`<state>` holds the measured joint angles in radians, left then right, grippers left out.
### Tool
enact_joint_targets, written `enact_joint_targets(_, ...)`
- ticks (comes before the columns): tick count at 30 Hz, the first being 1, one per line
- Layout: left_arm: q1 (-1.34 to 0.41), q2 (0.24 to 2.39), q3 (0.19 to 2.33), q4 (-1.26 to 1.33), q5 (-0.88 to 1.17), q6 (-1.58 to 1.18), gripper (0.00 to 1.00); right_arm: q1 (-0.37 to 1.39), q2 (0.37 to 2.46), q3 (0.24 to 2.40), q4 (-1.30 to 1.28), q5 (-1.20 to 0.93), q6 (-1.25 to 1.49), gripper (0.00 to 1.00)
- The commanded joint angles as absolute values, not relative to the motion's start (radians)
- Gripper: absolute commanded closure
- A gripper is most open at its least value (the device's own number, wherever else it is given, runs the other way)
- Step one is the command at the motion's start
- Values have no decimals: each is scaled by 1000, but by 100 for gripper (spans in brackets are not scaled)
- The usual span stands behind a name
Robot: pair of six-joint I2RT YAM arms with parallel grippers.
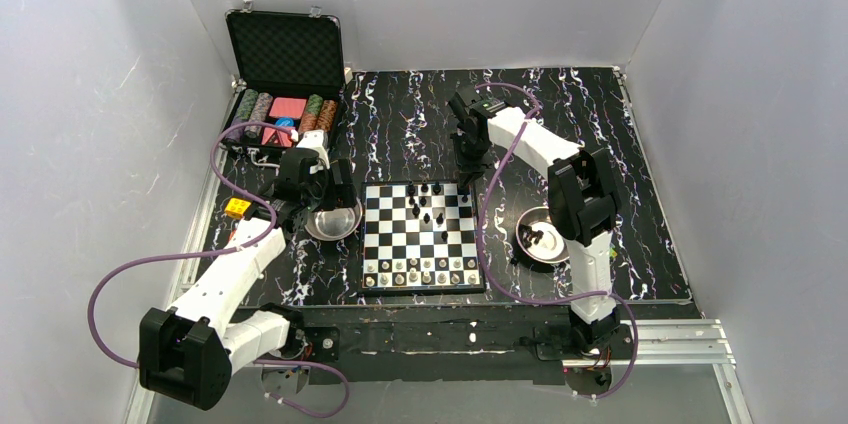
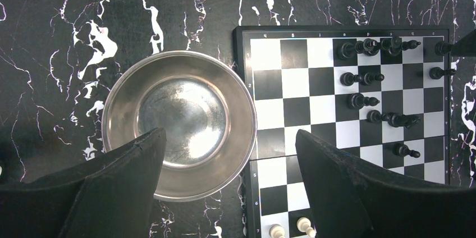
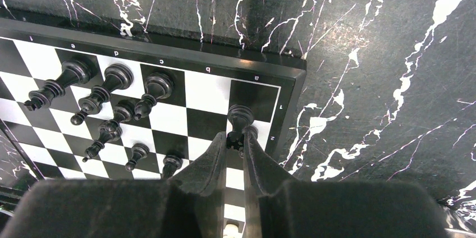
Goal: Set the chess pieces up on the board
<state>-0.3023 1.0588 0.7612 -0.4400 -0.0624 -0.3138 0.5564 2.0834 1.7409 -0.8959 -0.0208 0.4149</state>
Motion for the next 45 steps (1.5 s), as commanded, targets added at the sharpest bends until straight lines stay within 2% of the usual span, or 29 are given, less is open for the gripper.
enact_joint_targets(1, -297, 1053, 766, -429, -59, -307, 14, 552, 2085, 1745, -911, -8, 408, 89)
enact_joint_targets(12, -296, 1055, 767, -430, -57, -307, 15, 552, 2082, 1727, -907, -6, 408, 87)
enact_joint_targets(28, -297, 1056, 768, -430, -56, -306, 15, 553, 2081, 1713, -907, -9, 411, 74)
enact_joint_targets(31, -297, 1057, 768, -430, -55, -307, 15, 552, 2076, 1709, -905, -10, 411, 74)
enact_joint_targets(35, -298, 1058, 768, -428, -57, -307, 15, 552, 2072, 1709, -905, -12, 411, 79)
enact_joint_targets(42, -297, 1057, 768, -428, -55, -307, 15, 553, 2078, 1714, -908, -6, 408, 74)
enact_joint_targets(45, -297, 1054, 768, -429, -55, -307, 15, 552, 2082, 1718, -910, -5, 408, 79)
